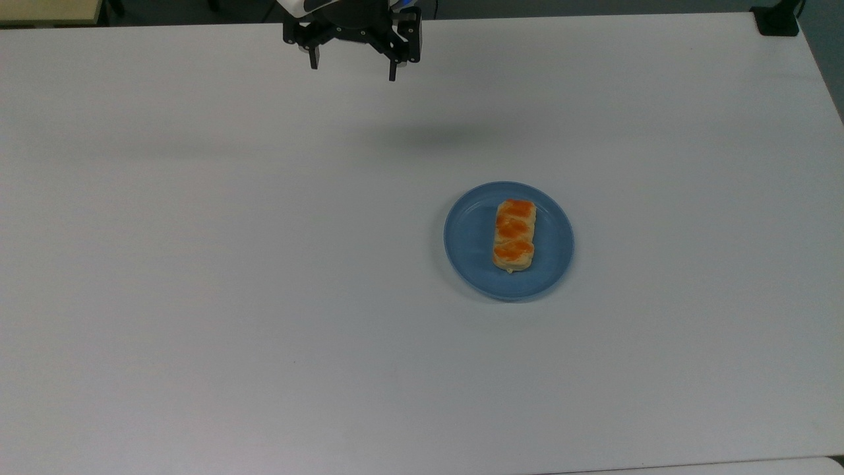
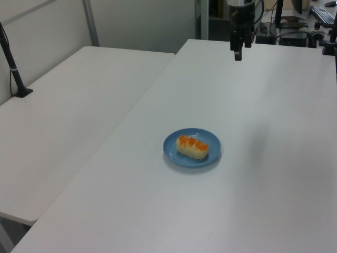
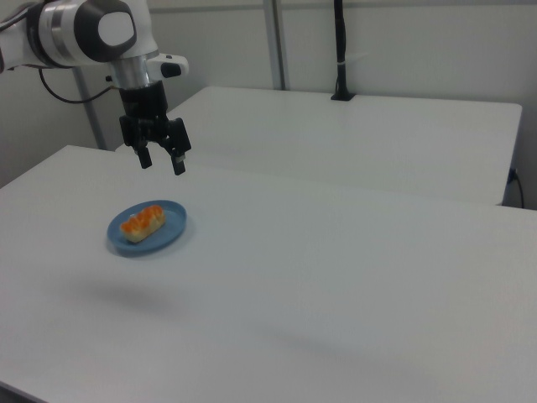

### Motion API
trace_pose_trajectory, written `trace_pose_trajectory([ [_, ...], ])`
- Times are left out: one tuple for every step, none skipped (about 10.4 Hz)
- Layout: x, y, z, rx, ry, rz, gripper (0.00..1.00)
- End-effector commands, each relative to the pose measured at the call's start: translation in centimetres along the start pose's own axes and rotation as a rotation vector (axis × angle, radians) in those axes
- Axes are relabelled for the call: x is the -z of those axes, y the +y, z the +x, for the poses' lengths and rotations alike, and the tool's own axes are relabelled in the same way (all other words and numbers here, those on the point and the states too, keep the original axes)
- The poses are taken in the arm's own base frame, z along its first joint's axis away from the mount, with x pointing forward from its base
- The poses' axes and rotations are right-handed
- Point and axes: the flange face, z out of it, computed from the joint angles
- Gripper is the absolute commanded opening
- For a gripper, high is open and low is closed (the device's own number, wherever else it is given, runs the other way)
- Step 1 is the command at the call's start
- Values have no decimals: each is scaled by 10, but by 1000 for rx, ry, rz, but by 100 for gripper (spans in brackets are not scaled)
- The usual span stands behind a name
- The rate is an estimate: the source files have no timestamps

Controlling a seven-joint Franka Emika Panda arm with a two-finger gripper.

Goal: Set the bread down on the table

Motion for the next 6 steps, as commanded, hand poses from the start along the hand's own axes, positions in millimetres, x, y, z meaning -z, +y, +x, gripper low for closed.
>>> trace_pose_trajectory([
  [2, 9, -6, -8, -4, 4, 100],
  [1, 9, -6, -10, -5, 3, 100],
  [2, 9, -6, -10, -4, 5, 100],
  [2, 11, -5, -13, 0, 6, 100],
  [2, 14, -5, -18, 2, 6, 100],
  [3, 15, -5, -19, 1, 7, 100],
])
